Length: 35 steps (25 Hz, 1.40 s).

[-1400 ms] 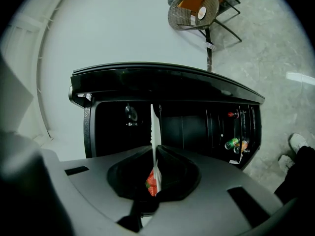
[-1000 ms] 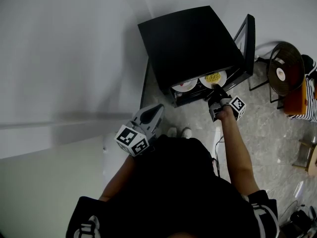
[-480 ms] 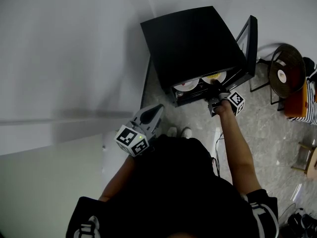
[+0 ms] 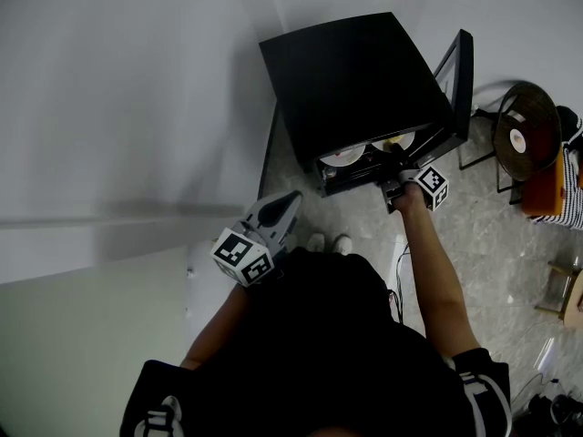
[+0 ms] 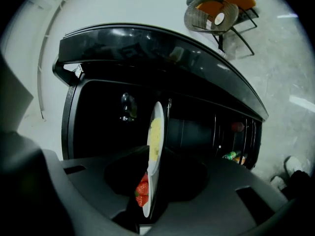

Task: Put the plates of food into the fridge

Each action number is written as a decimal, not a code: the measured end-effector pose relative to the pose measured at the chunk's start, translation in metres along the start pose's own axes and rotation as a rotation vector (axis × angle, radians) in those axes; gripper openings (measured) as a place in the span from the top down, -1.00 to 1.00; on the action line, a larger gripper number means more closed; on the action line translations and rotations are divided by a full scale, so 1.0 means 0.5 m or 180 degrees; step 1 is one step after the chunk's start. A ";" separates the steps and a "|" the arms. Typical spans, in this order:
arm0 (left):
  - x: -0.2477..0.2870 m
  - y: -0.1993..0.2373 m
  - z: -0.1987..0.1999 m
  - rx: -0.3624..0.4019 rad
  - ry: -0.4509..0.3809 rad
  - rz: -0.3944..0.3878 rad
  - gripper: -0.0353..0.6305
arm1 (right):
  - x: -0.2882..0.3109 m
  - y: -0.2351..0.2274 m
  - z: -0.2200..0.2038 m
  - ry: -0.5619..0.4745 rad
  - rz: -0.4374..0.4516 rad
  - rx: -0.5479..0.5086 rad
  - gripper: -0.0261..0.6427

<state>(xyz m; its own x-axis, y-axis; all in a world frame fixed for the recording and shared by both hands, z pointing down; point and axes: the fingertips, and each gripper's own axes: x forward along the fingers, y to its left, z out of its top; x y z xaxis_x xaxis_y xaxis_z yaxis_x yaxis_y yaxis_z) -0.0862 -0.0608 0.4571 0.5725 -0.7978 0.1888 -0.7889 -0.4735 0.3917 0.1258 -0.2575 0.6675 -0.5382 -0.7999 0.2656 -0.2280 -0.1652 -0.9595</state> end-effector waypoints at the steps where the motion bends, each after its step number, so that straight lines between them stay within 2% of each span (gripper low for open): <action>1: 0.000 -0.001 0.000 -0.0001 0.0001 -0.0010 0.82 | -0.007 0.003 0.003 -0.0018 0.0002 -0.0065 0.52; 2: 0.000 -0.001 -0.001 0.0001 0.0002 -0.0023 0.82 | -0.015 0.005 0.006 -0.0041 0.0013 -0.0117 0.41; 7: 0.008 -0.010 -0.005 -0.0007 0.0003 -0.0116 0.82 | -0.060 0.020 0.001 -0.0068 0.0076 -0.0490 0.41; 15: 0.013 -0.032 -0.003 0.0035 -0.0010 -0.0281 0.82 | -0.130 0.035 -0.042 -0.0085 0.0145 -0.0588 0.42; 17: 0.012 -0.033 -0.003 0.0039 -0.0009 -0.0304 0.82 | -0.148 0.052 -0.054 -0.0073 0.0190 -0.0745 0.52; 19: 0.013 -0.031 -0.004 0.0019 -0.0011 -0.0319 0.82 | -0.164 0.073 -0.063 -0.0066 0.0243 -0.0943 0.73; 20: 0.014 -0.032 -0.004 0.0011 -0.0012 -0.0326 0.82 | -0.172 0.085 -0.066 -0.0069 0.0279 -0.1030 0.76; 27: 0.015 -0.040 -0.010 0.0004 -0.0011 -0.0419 0.82 | -0.236 0.179 -0.074 -0.0154 0.0438 -0.1953 0.80; 31: 0.014 -0.043 0.001 -0.0060 -0.0067 -0.0486 0.82 | -0.261 0.217 -0.082 -0.0190 0.0524 -0.2167 0.80; 35: 0.013 -0.049 0.004 -0.0006 -0.0074 -0.0529 0.82 | -0.285 0.238 -0.104 -0.0186 0.0571 -0.2291 0.80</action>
<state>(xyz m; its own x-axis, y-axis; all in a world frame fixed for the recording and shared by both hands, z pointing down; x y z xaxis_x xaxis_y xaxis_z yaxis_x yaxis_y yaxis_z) -0.0634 -0.0553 0.4470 0.6898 -0.7170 0.1003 -0.6833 -0.5990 0.4174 0.1331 -0.1334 0.5201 -0.5778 -0.8116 0.0860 -0.6267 0.3737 -0.6839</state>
